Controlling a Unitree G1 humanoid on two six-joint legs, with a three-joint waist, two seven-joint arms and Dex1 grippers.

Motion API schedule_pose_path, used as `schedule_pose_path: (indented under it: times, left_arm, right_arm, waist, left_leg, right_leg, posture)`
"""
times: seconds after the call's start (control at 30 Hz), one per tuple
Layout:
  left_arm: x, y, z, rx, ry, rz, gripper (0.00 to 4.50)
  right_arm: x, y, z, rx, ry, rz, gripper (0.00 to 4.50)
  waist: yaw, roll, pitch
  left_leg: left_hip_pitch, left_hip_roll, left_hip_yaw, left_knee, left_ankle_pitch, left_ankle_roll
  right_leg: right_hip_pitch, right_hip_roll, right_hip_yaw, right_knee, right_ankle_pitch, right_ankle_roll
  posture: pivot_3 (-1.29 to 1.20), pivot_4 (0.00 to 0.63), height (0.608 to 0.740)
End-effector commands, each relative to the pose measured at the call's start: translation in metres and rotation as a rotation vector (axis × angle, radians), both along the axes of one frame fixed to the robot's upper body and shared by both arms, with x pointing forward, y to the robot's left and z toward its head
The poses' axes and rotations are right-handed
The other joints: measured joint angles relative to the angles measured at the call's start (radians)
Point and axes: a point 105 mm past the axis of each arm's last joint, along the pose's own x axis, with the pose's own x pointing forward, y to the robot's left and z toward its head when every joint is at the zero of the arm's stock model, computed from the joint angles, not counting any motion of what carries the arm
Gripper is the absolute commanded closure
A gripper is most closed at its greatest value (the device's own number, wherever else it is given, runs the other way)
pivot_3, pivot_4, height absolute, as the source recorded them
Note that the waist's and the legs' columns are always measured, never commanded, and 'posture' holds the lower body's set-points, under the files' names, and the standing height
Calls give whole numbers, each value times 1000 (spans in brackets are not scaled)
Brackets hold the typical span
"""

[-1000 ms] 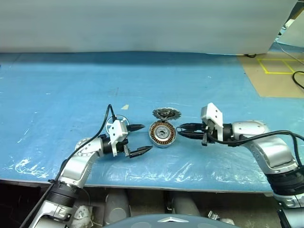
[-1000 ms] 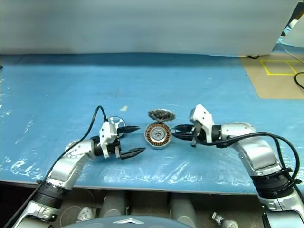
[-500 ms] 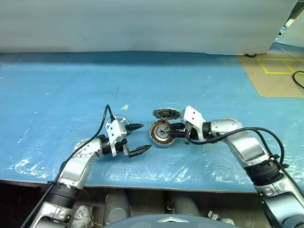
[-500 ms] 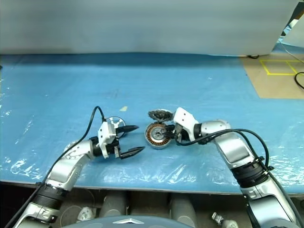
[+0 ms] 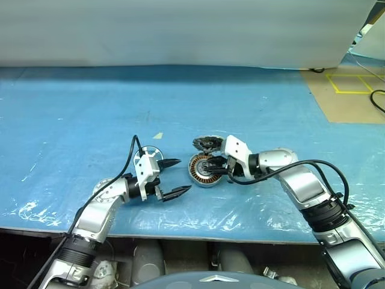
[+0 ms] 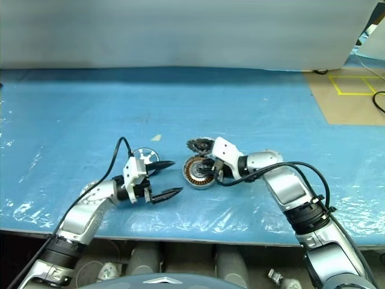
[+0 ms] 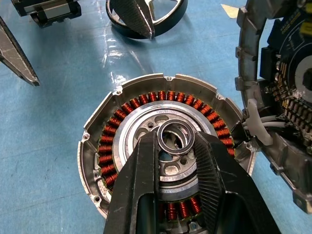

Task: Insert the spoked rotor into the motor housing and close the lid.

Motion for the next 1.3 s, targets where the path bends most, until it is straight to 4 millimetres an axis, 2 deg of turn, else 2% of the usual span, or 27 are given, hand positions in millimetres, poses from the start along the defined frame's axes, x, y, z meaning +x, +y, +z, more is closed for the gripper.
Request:
schedule_pose_path:
  times: [0.03, 0.6, 1.3]
  left_arm:
    - [0, 0, 5, 0, -34, -2, 0]
    - [0, -1, 6, 7, -32, -9, 0]
    - [-1, -5, 8, 7, -29, -12, 0]
  right_arm:
    - [-4, 5, 5, 6, -23, 37, 3851]
    - [-6, -7, 0, -21, -5, 25, 3851]
    - [-4, 6, 3, 7, -29, 35, 3851]
  waist:
    - [0, 0, 0]
    - [0, 0, 0]
    - [0, 0, 0]
  left_leg:
    - [0, 0, 0, 0, 0, 0]
    - [0, 0, 0, 0, 0, 0]
    - [0, 0, 0, 0, 0, 0]
  right_leg:
    - [0, 0, 0, 0, 0, 0]
    - [0, 0, 0, 0, 0, 0]
    - [0, 0, 0, 1, 0, 0]
  posture:
    - [0, 150, 740]
    - [0, 150, 740]
    - [0, 150, 740]
